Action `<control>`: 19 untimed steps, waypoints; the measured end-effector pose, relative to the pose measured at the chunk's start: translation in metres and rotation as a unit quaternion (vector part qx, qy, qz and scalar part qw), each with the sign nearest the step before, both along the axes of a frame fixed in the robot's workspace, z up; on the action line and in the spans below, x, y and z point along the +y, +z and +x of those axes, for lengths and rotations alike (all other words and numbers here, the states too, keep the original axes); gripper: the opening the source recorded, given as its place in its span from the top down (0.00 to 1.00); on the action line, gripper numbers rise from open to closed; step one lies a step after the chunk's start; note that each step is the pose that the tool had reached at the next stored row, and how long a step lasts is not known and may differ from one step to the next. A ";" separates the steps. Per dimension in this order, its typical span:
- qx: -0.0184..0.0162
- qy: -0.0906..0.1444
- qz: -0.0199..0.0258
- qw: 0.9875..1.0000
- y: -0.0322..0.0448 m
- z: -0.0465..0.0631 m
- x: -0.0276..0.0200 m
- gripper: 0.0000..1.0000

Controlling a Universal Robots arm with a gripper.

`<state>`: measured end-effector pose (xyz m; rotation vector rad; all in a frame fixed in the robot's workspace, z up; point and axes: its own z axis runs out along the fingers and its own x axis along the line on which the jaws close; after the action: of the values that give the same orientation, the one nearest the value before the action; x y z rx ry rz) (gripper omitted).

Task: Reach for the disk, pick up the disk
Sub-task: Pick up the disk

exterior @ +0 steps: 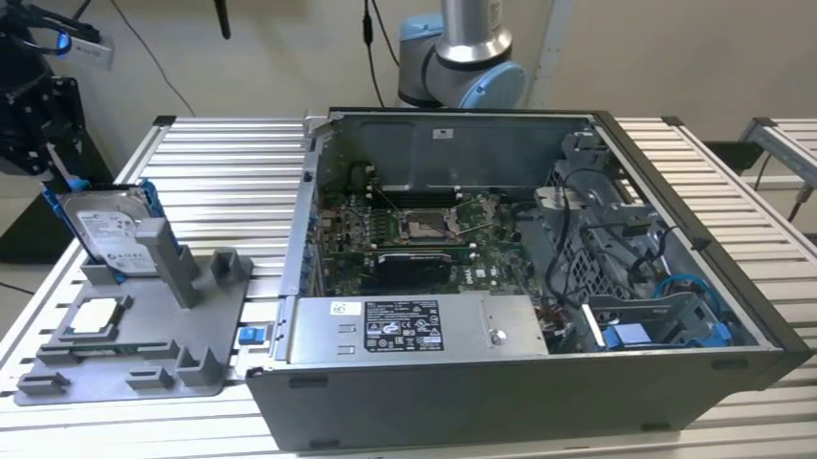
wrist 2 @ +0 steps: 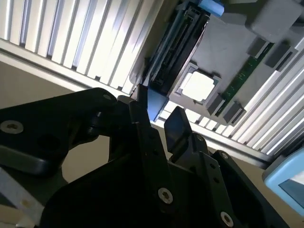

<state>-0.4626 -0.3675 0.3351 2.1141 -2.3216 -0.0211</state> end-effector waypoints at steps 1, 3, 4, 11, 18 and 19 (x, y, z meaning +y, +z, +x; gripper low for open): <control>0.000 0.002 0.000 1.000 -0.0014 0.000 -0.0006 0.00; 0.000 0.008 0.000 1.000 -0.0049 0.000 -0.0007 0.00; 0.000 0.011 0.000 1.000 -0.0066 0.000 -0.0007 0.00; 0.000 0.031 0.000 1.000 -0.0193 0.000 -0.0008 0.00; 0.000 0.045 0.000 0.999 -0.0320 0.000 -0.0008 0.00; 0.000 0.047 0.000 0.999 -0.0339 0.000 -0.0008 0.00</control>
<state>-0.4629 -0.3682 0.3012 2.2203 -2.2197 -0.0204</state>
